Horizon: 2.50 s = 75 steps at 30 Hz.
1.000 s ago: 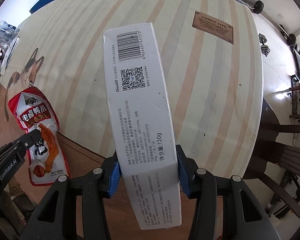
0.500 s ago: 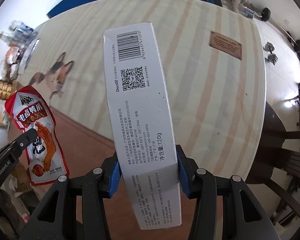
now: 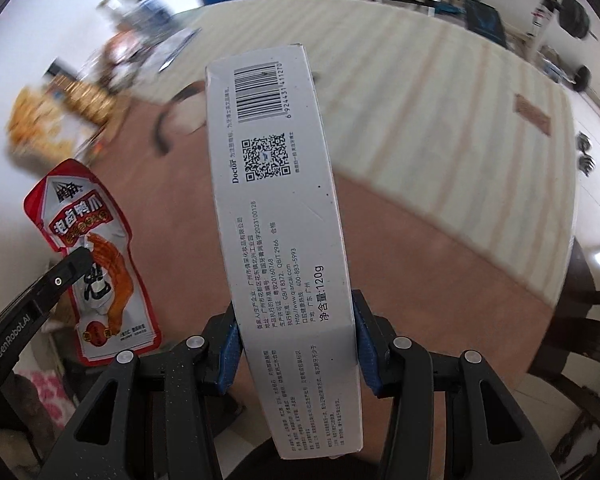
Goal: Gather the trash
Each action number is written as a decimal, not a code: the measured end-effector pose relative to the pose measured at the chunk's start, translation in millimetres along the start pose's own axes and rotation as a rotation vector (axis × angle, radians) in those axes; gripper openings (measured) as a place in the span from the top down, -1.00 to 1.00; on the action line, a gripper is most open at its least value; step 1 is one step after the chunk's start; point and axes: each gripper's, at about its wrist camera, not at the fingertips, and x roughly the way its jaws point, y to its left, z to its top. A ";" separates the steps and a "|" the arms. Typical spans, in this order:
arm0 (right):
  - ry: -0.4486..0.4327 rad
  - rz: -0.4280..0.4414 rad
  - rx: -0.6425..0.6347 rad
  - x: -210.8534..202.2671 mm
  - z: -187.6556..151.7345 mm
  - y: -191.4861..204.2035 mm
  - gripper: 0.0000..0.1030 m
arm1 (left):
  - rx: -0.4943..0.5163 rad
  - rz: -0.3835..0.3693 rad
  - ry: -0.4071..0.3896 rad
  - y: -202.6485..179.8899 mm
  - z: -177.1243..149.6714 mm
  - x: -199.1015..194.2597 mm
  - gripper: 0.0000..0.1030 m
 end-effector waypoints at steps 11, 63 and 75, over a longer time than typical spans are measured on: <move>0.191 0.079 -0.181 96.2 -174.9 141.4 0.02 | -0.261 0.056 0.119 195.6 -153.3 9.9 0.90; 0.430 0.083 -0.552 86.4 -201.6 213.6 -1.00 | -0.586 0.209 0.272 263.9 -284.9 -57.6 -0.91; 0.327 0.257 -0.610 -99.2 -176.1 217.0 -1.00 | -0.568 0.058 0.092 194.0 -245.1 -198.2 -0.91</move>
